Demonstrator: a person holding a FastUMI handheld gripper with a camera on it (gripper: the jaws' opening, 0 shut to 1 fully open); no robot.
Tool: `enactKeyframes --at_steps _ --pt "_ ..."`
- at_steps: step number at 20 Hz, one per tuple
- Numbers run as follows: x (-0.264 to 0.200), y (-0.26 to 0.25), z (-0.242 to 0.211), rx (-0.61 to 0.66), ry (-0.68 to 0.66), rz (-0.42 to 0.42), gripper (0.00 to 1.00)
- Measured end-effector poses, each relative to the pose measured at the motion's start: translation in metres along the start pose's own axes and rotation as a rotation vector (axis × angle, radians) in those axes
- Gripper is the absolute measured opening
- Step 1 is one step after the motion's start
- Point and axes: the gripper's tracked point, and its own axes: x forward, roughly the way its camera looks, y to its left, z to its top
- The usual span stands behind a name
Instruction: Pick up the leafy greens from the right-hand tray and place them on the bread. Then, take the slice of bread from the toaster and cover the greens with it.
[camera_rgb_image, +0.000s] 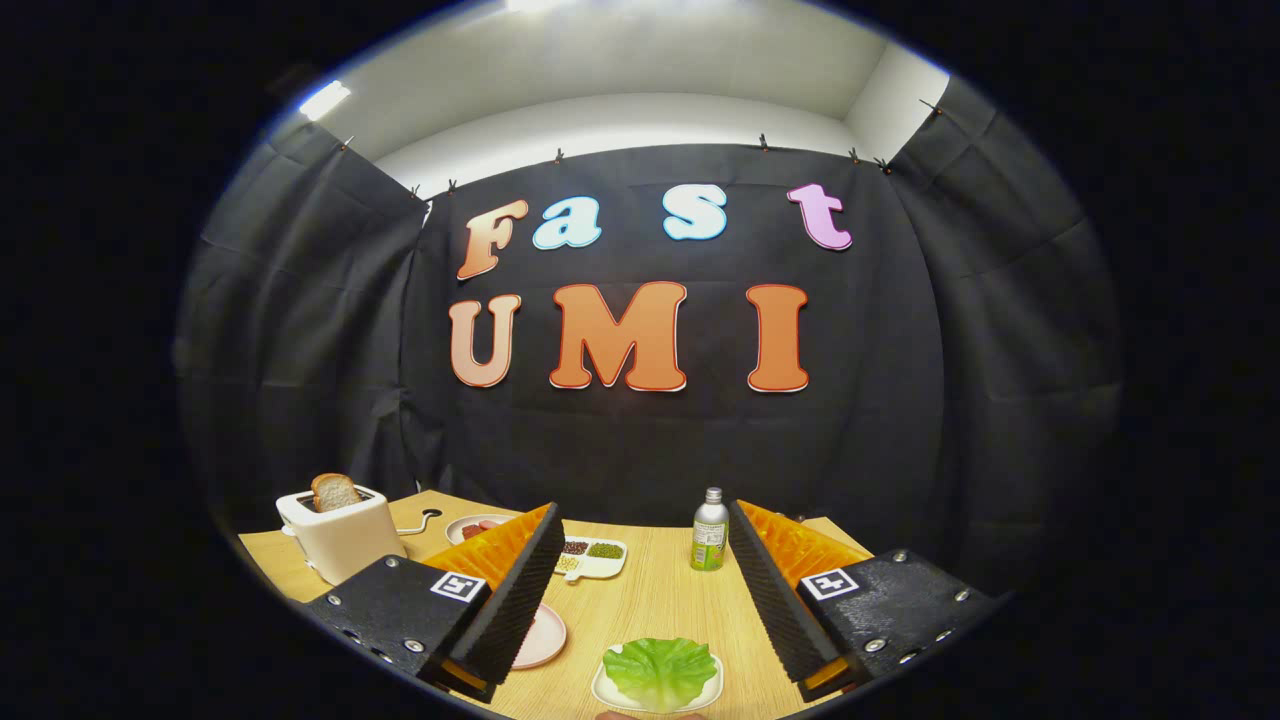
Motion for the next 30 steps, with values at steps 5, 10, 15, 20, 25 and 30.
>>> enactKeyframes --at_steps 5,10,15,20,25,30 --pt "0.005 0.01 -0.006 -0.017 0.028 0.032 0.99" --pt "0.016 0.004 -0.038 -0.014 0.148 0.043 0.99" --pt "0.025 0.008 -0.092 -0.008 0.352 0.109 0.99" --pt "0.031 0.006 -0.146 0.029 0.577 0.138 0.99" --pt "0.032 0.003 -0.202 0.036 0.798 0.16 0.99" --pt "0.029 0.007 -0.24 0.03 0.97 0.196 0.98"
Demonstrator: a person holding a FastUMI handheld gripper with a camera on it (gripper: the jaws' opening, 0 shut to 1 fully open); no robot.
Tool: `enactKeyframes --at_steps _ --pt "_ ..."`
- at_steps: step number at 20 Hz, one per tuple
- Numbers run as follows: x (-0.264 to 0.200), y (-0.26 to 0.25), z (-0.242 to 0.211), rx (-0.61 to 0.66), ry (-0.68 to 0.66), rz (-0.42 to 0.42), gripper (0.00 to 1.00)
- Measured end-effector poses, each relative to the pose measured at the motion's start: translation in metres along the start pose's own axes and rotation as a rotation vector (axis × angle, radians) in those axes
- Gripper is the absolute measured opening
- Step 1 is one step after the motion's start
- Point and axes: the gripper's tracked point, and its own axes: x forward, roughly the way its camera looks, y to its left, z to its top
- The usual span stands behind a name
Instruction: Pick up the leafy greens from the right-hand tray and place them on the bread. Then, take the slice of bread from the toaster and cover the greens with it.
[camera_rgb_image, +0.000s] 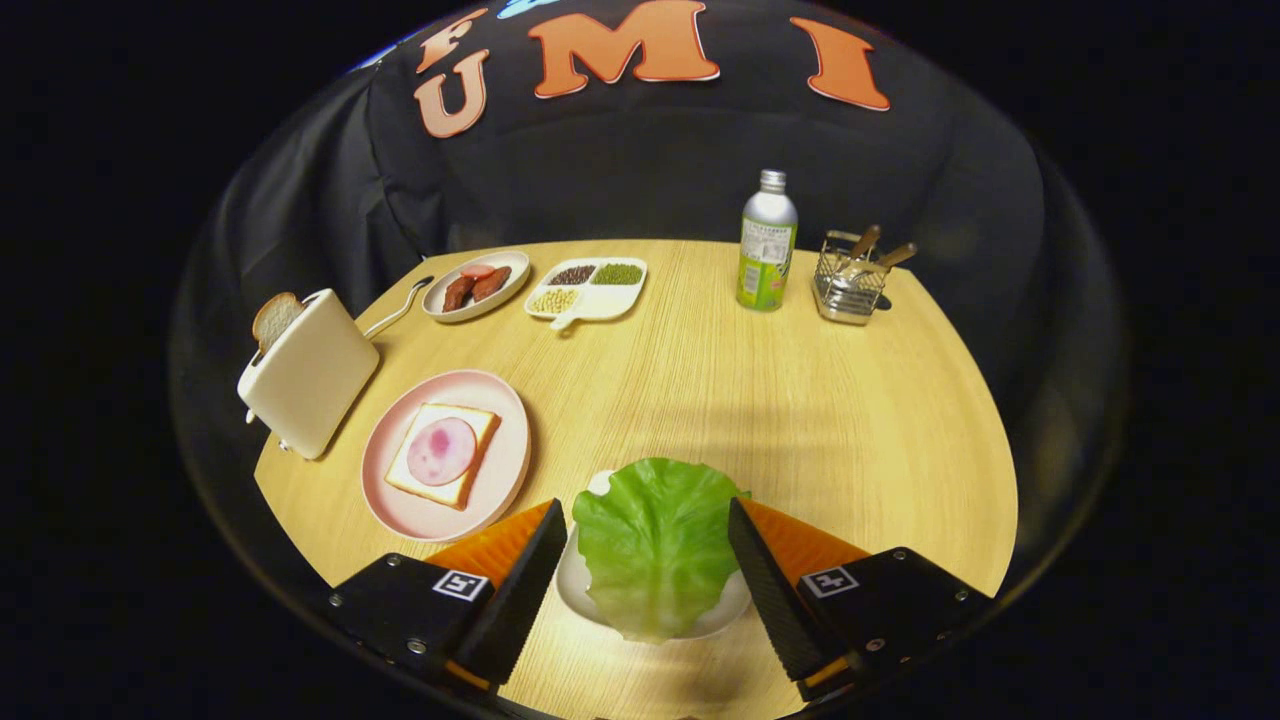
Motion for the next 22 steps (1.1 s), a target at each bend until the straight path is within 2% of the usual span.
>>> enactKeyframes --at_steps 5,8,14,18,22 --pt "0.023 -0.003 -0.023 -0.025 0.14 -0.002 0.96" --pt "0.037 -0.01 -0.039 -0.041 0.22 -0.034 0.93" --pt "0.048 -0.015 -0.046 -0.079 0.257 -0.071 0.84" --pt "0.05 -0.015 -0.046 -0.062 0.248 -0.081 0.7" --pt "0.05 -0.024 -0.044 0.006 0.237 -0.1 0.31"
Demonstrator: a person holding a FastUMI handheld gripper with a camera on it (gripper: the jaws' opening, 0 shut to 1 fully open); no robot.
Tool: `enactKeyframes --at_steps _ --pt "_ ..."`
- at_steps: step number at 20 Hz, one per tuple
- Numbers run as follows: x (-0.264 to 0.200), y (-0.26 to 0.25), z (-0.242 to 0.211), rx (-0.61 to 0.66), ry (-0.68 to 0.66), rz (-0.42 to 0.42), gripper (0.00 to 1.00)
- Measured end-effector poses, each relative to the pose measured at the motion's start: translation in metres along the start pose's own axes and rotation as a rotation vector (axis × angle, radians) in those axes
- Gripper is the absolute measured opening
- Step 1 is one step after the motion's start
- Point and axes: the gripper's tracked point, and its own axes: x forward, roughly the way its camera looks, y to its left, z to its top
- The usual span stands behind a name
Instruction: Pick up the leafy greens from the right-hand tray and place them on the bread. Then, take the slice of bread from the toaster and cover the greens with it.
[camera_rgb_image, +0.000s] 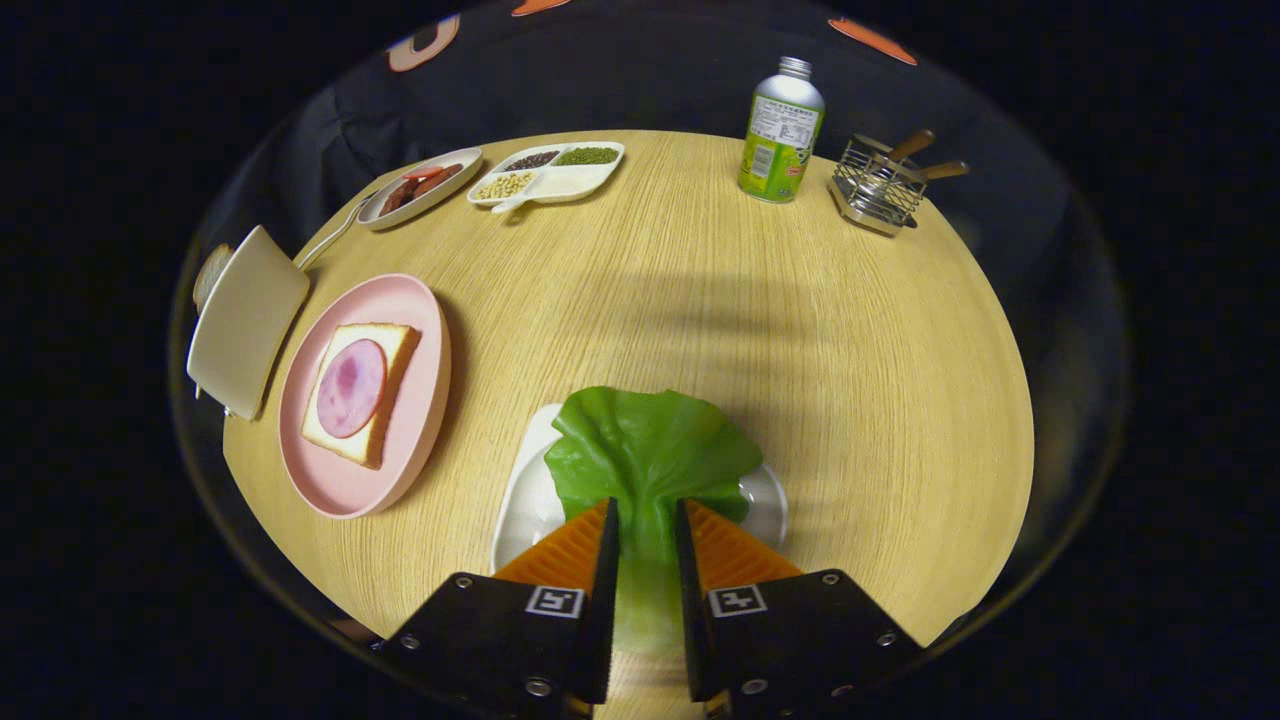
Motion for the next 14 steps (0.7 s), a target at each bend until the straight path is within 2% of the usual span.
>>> enactKeyframes --at_steps 1,3,4,14 --pt "0.0 -0.002 0.0 0.015 -0.005 -0.001 0.18" --pt "-0.001 -0.003 -0.002 0.036 -0.006 0.009 0.07" --pt "-0.002 -0.002 -0.003 0.045 -0.004 0.018 0.04" --pt "-0.047 0.021 0.026 0.054 -0.108 0.083 0.02"
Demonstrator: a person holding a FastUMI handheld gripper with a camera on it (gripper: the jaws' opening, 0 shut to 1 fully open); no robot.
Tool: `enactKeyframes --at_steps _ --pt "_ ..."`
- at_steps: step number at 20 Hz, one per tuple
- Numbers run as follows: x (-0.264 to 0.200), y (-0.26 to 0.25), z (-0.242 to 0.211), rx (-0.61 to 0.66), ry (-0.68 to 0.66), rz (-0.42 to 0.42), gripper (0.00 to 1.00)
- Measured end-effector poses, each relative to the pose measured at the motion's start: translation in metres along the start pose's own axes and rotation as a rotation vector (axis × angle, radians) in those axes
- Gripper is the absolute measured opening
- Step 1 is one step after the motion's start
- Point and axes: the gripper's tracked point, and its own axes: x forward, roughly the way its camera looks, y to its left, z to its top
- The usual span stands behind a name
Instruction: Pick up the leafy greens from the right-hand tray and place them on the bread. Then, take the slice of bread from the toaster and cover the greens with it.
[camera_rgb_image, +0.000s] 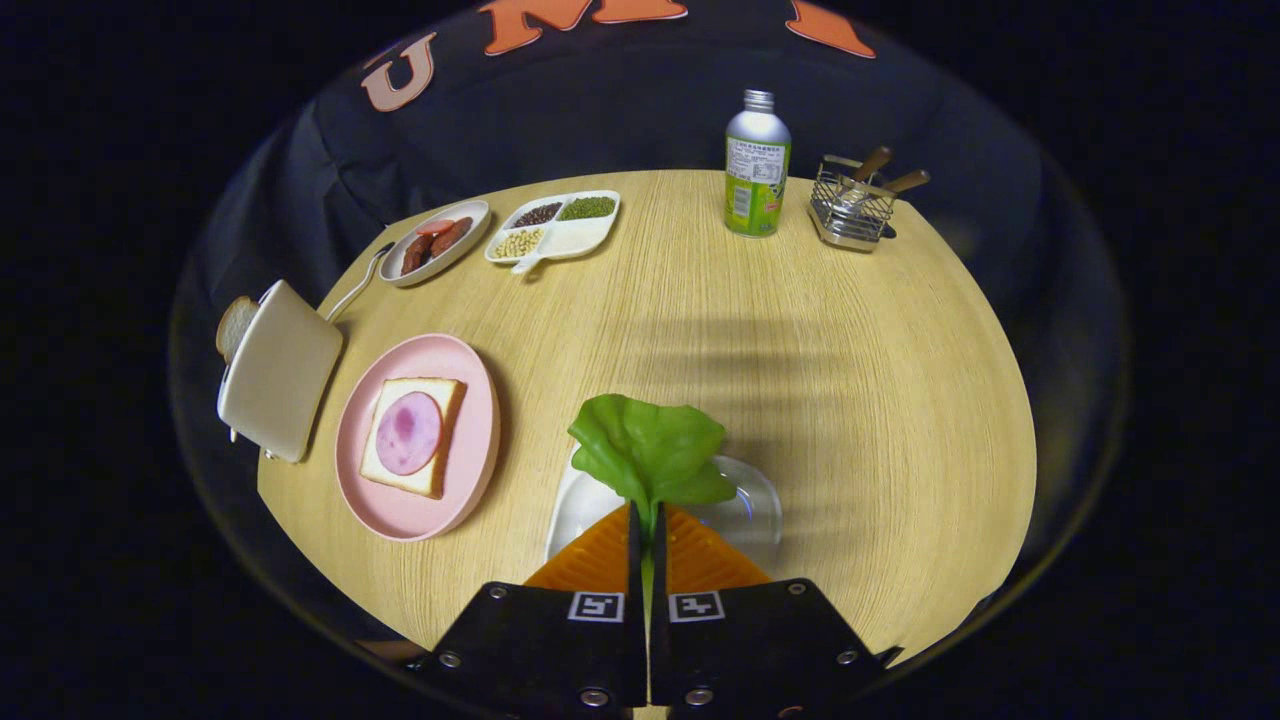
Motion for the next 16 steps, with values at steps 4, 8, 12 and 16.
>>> enactKeyframes --at_steps 4,8,12,16 --pt "-0.012 0.031 0.014 -0.026 -0.034 0.051 0.02" --pt "-0.019 0.078 0.031 -0.055 -0.062 0.13 0.02" --pt "-0.016 0.122 0.04 -0.106 -0.066 0.178 0.02" --pt "-0.003 0.157 0.047 -0.129 -0.051 0.203 0.03"
